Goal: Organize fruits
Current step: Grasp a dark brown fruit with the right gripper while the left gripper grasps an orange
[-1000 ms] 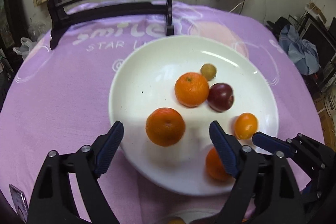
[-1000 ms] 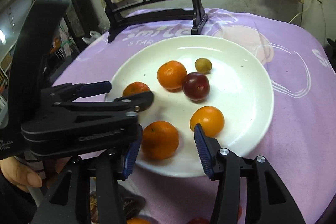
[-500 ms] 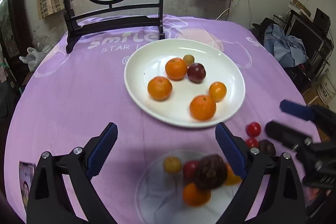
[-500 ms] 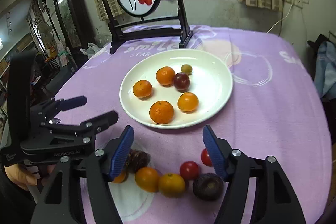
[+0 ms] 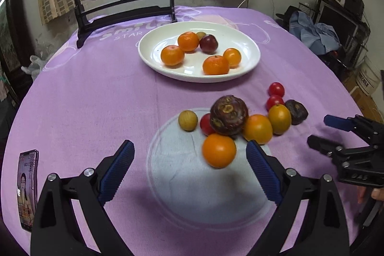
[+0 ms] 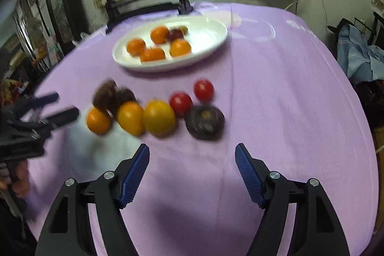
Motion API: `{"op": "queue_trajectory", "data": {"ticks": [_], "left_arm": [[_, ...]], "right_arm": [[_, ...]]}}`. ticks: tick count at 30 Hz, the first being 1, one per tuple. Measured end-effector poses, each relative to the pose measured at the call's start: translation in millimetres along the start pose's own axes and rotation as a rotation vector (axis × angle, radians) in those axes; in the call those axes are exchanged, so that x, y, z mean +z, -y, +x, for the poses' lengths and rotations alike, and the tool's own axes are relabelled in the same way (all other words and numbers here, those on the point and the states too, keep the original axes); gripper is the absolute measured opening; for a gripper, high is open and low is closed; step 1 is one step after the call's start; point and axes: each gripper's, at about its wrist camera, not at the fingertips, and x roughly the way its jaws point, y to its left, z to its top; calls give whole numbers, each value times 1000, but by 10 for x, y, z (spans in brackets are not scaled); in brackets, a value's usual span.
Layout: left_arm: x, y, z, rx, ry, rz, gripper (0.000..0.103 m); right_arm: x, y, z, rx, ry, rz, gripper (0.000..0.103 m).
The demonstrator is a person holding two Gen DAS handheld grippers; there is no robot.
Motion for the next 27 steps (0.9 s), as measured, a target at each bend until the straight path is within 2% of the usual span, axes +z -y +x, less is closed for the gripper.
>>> {"op": "queue_trajectory", "data": {"ticks": [3, 8, 12, 16, 17, 18, 19, 23, 27], "left_arm": [[-67, 63, -23, -11, 9, 29, 92], [-103, 71, 8, 1, -3, 65, 92], [-107, 3, 74, -12, -25, 53, 92], [-111, -36, 196, -35, -61, 31, 92], [-114, -29, 217, -39, -68, 32, 92], [-120, -19, 233, -41, -73, 35, 92], [-124, -11, 247, -42, -77, 37, 92], [-124, 26, 278, -56, -89, 40, 92], [-121, 86, 337, -58, -103, 46, 92]], "right_arm": [[-66, -23, 111, -55, -35, -54, 75], [45, -12, 305, -49, -49, -51, 73], [185, -15, 434, -55, -48, -53, 73], [307, 15, 521, -66, -44, -53, 64], [330, 18, 537, -66, -43, -53, 60], [348, 16, 542, -68, -39, -55, 48], [368, 13, 543, -68, -38, -54, 45], [333, 27, 490, -63, -35, -30, 45], [219, 18, 336, -18, -14, -5, 44]]}}
